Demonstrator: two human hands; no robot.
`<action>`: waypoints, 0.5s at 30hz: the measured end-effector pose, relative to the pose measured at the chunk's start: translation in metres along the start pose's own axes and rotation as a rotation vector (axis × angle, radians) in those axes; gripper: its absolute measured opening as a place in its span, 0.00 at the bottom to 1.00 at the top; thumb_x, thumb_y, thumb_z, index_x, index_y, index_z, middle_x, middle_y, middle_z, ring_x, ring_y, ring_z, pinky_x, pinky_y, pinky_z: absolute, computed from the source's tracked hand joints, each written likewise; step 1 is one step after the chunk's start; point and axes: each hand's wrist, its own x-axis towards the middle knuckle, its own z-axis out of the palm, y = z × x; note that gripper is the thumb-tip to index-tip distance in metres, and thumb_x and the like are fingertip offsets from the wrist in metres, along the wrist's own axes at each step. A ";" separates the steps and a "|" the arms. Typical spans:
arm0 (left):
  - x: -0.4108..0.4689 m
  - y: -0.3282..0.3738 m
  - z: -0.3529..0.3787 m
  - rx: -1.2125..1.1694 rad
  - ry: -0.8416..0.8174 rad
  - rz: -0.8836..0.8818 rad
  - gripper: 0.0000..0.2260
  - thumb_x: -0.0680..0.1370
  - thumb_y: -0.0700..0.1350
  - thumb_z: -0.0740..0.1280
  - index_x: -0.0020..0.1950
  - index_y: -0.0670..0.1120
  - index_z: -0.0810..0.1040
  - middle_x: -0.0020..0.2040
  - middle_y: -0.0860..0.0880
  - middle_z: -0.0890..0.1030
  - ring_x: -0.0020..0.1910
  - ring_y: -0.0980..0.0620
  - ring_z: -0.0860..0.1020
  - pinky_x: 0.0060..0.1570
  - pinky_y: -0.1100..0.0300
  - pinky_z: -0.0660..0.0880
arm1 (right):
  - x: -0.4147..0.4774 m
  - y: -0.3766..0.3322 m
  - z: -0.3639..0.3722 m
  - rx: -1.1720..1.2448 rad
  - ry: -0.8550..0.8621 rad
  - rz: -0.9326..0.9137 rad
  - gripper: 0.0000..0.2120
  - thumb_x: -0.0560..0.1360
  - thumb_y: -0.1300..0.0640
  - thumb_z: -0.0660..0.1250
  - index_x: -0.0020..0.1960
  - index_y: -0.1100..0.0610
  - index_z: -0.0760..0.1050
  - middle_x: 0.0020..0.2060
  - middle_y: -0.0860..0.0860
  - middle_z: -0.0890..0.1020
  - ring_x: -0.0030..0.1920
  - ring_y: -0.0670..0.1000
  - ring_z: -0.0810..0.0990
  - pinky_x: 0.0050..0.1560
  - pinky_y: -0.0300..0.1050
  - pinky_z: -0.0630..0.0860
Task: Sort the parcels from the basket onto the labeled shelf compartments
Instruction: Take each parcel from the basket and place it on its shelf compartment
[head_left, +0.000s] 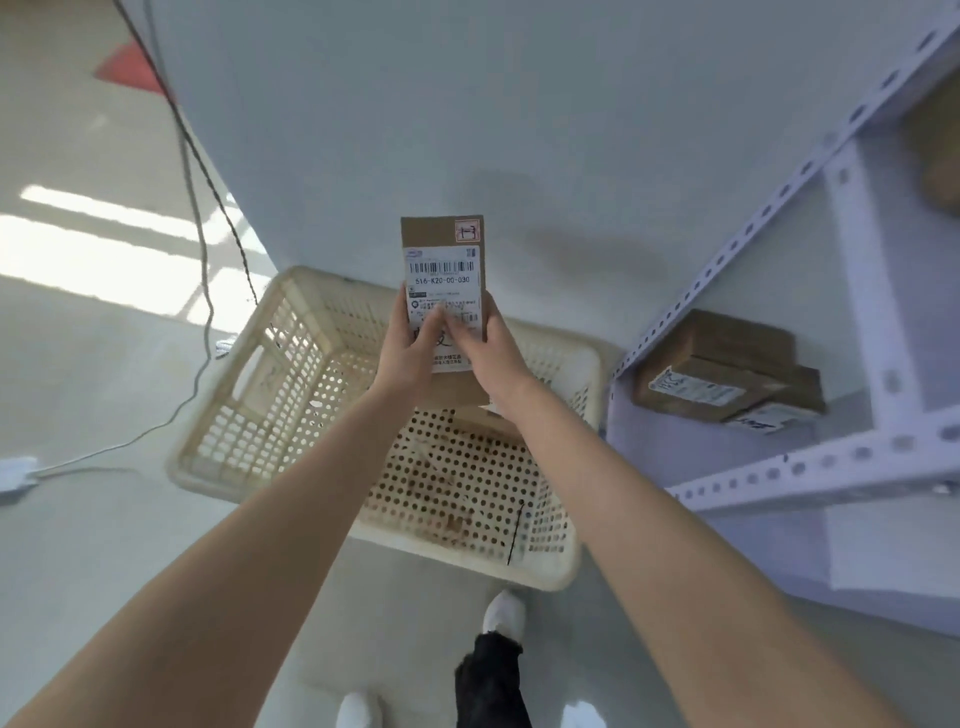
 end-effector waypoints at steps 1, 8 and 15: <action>-0.007 0.015 -0.001 -0.012 -0.032 0.031 0.19 0.83 0.47 0.59 0.73 0.50 0.64 0.61 0.52 0.78 0.58 0.53 0.79 0.59 0.53 0.76 | -0.010 -0.014 -0.002 0.001 0.026 -0.026 0.22 0.79 0.44 0.63 0.70 0.49 0.66 0.62 0.47 0.79 0.57 0.46 0.78 0.53 0.39 0.73; -0.072 0.098 -0.010 -0.104 -0.198 0.211 0.18 0.83 0.44 0.58 0.73 0.49 0.64 0.62 0.49 0.78 0.57 0.55 0.79 0.55 0.61 0.77 | -0.091 -0.097 -0.010 -0.049 0.178 -0.176 0.22 0.79 0.44 0.64 0.70 0.49 0.66 0.64 0.48 0.78 0.61 0.49 0.78 0.64 0.50 0.74; -0.127 0.150 -0.036 -0.101 -0.277 0.352 0.17 0.83 0.43 0.58 0.72 0.47 0.65 0.58 0.50 0.79 0.48 0.62 0.79 0.42 0.70 0.77 | -0.157 -0.148 0.009 -0.043 0.285 -0.269 0.25 0.78 0.43 0.64 0.71 0.50 0.65 0.64 0.48 0.77 0.63 0.51 0.77 0.67 0.56 0.73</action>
